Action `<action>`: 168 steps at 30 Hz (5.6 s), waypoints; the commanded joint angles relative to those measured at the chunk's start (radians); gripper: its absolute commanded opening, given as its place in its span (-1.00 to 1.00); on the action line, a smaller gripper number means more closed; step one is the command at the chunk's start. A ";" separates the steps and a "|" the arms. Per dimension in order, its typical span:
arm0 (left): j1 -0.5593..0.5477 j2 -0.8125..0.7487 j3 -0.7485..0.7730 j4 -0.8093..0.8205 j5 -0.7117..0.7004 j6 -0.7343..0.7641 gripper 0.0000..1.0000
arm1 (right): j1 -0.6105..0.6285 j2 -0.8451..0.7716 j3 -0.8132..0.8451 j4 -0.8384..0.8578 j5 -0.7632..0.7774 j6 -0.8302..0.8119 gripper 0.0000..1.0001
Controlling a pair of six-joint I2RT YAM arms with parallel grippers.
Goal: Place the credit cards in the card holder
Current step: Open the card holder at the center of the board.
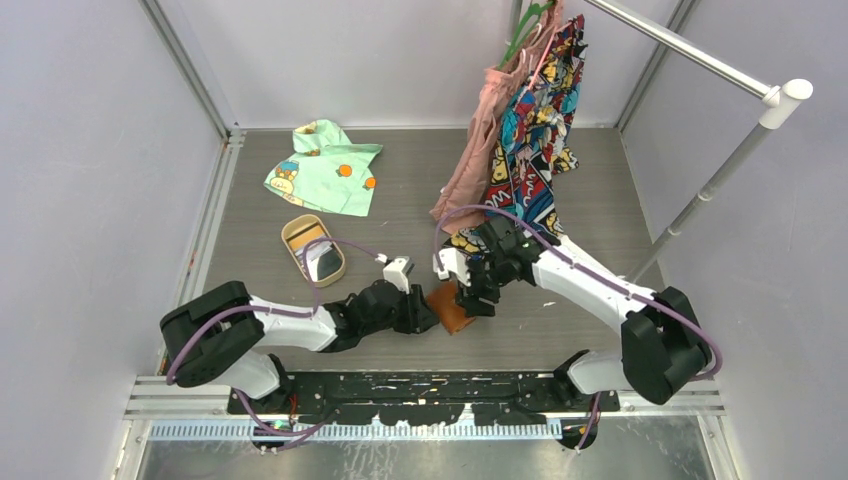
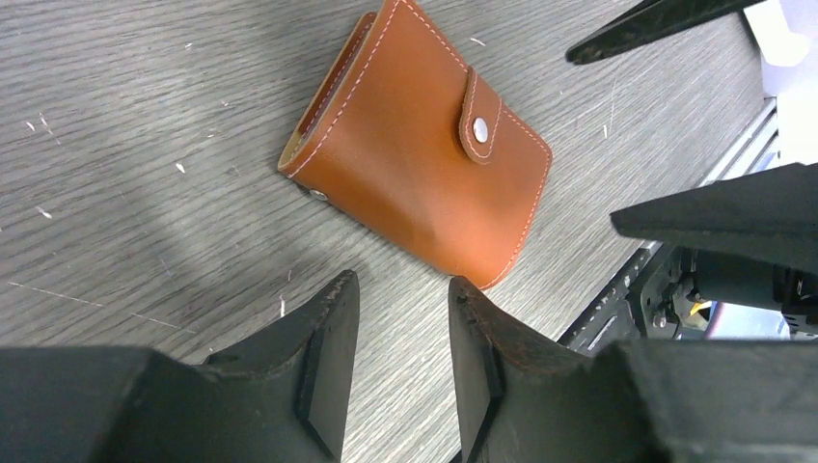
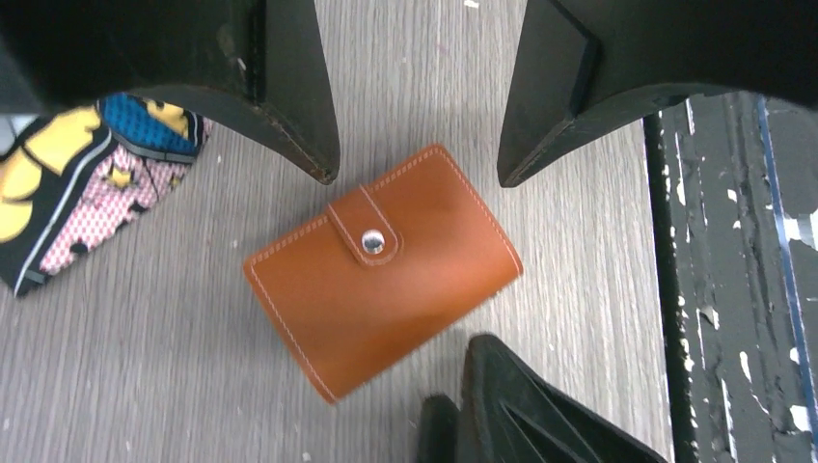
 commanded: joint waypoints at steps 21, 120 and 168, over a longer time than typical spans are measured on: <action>0.030 0.115 0.008 0.250 0.008 -0.162 -0.41 | 0.071 0.205 0.030 0.160 0.055 -0.119 0.01; 0.144 -0.030 0.028 -0.048 0.153 0.050 -1.00 | -0.205 0.003 0.128 -0.136 -0.076 -0.042 -0.14; 0.006 -0.155 -0.076 -0.011 -0.112 -0.195 -1.00 | 0.032 0.333 0.219 0.087 -0.016 0.574 0.13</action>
